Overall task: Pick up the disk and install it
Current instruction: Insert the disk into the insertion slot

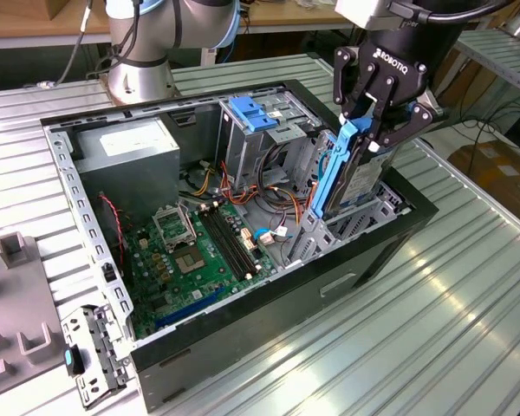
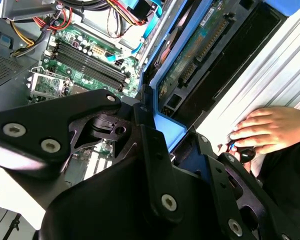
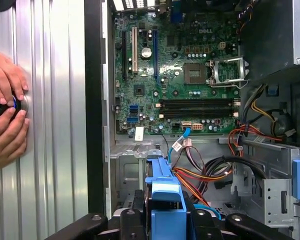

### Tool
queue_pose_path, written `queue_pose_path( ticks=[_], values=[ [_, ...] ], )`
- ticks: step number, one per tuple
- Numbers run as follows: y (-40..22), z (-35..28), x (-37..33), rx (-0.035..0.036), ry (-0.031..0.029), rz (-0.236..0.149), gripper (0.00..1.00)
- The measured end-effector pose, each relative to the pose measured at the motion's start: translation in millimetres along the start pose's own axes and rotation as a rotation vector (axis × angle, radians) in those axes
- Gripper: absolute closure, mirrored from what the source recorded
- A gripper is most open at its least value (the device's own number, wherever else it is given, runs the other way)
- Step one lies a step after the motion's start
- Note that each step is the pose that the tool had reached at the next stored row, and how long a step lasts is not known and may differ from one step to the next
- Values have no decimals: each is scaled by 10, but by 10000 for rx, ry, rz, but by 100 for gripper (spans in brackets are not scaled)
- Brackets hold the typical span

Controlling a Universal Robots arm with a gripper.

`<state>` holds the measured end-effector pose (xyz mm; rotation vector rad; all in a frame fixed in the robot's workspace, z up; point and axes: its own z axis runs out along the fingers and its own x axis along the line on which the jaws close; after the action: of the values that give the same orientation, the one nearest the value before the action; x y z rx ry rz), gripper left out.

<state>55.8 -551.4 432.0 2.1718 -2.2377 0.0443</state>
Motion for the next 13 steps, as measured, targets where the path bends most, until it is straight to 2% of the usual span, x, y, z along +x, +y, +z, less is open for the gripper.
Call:
queue_pose_path(
  ticks=[6,13],
  values=[
    [-23,-30,0,-186,6,-6,63],
    [-26,-30,1,-188,7,-76,63]
  ],
)
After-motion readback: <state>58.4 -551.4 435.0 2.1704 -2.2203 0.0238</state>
